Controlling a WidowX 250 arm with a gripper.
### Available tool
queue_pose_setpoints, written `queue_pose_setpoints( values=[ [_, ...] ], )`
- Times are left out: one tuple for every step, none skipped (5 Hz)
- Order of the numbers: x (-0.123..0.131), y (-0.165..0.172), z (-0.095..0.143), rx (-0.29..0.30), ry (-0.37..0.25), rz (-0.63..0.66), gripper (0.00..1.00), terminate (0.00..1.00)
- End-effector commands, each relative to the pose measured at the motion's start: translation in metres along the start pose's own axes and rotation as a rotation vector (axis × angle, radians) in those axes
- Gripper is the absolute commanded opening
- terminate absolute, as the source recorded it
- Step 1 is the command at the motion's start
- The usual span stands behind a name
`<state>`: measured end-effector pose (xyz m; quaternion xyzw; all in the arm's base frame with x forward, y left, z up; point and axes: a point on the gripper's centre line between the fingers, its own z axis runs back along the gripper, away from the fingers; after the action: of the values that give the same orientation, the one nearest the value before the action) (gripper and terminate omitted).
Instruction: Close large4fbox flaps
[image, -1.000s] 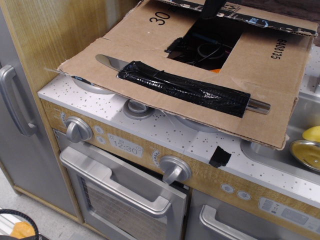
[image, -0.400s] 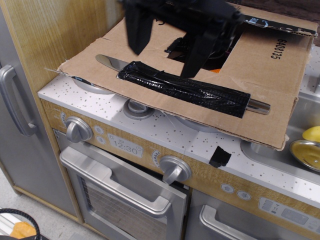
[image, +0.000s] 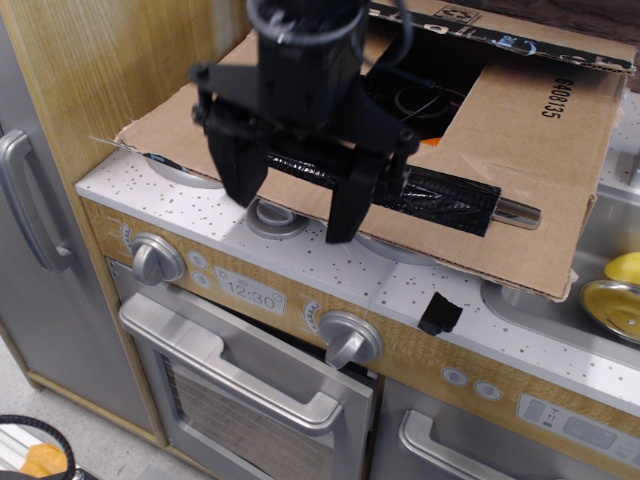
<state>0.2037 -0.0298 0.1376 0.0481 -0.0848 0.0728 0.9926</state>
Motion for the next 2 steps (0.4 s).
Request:
queue_pose_setpoints(
  values=[
    [-0.0007,0.0011,-0.0284,-0.078,-0.074,0.038,1.00,0.00],
    [0.0080,-0.0019,-0.0326,-0.112,-0.104,0.007,1.00,0.00]
  ],
)
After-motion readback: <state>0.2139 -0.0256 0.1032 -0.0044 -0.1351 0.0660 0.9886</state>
